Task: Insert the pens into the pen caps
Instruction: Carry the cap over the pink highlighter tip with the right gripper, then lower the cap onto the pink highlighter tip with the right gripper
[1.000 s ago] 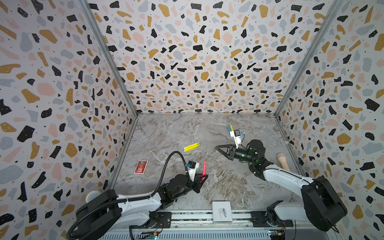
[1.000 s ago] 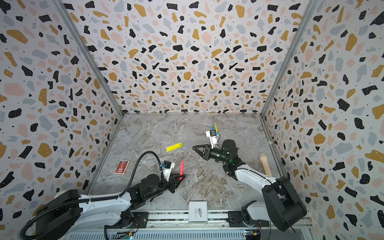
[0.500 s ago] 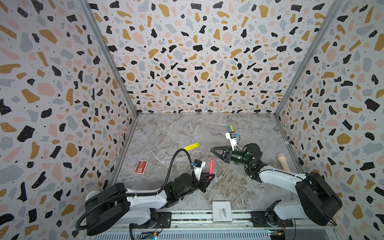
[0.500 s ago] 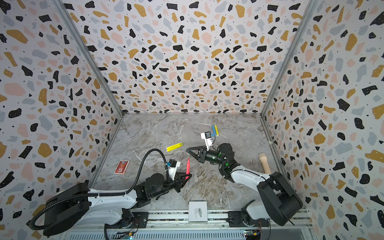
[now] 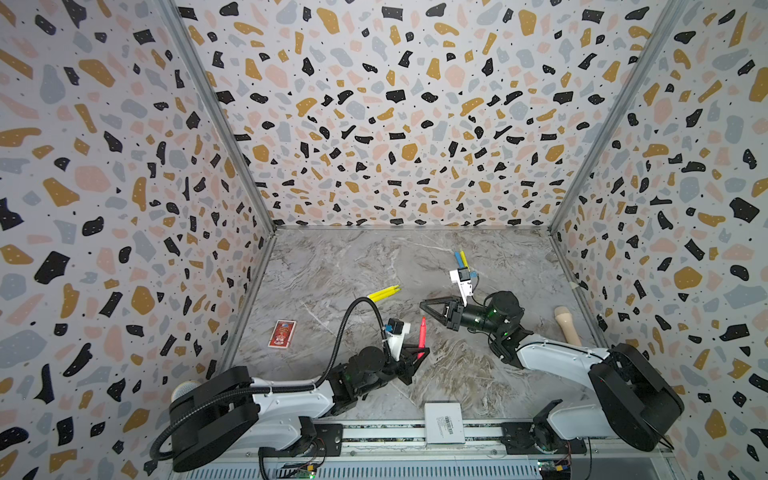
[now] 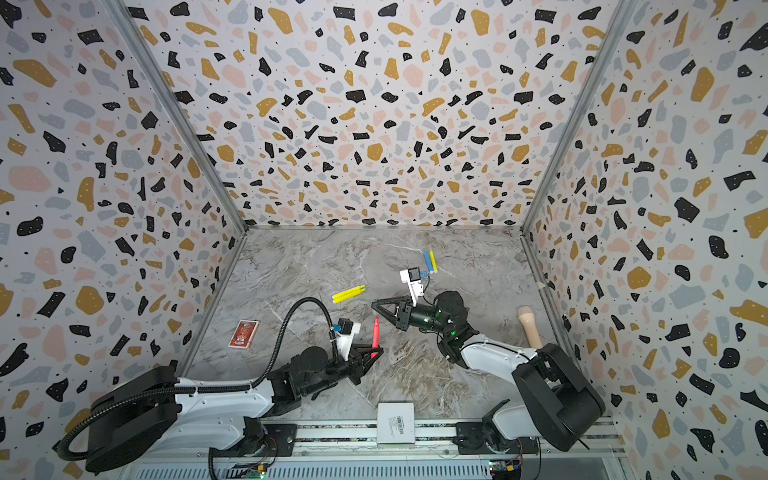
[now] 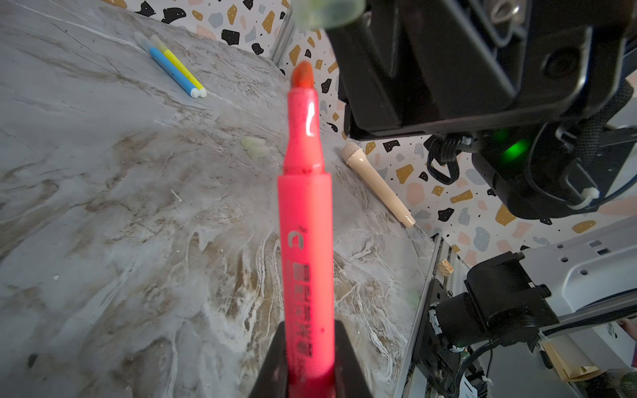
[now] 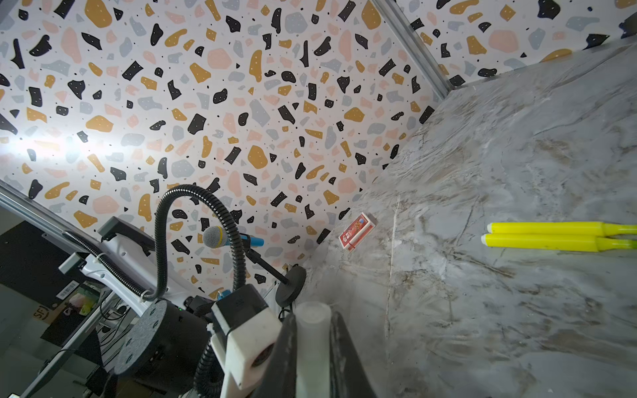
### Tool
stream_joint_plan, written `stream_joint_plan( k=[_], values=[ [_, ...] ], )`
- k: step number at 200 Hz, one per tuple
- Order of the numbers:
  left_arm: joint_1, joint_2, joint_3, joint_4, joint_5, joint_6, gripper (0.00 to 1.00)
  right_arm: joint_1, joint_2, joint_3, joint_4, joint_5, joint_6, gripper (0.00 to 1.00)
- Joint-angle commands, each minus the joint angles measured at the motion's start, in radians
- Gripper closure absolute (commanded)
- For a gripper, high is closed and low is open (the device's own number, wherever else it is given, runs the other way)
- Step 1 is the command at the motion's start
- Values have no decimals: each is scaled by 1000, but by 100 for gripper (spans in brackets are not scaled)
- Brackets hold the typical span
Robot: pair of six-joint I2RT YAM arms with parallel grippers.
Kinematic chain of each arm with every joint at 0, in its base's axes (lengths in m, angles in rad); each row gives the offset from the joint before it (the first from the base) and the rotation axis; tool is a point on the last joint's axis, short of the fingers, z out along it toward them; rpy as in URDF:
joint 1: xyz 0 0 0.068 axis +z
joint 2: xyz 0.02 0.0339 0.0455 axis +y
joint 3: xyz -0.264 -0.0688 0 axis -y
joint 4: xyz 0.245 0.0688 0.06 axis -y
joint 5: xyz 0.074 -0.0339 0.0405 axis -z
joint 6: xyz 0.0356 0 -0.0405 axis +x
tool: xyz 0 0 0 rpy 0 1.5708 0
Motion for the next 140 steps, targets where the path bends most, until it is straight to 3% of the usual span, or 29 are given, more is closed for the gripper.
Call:
stream_joint_plan(
  k=[1, 140],
  values=[
    [-6, -24, 33, 36, -21, 8, 100, 5, -11, -8, 42, 3, 9, 95],
    [-6, -87, 31, 33, -36, -3, 100, 82, -25, -91, 125, 29, 14, 91]
  ],
)
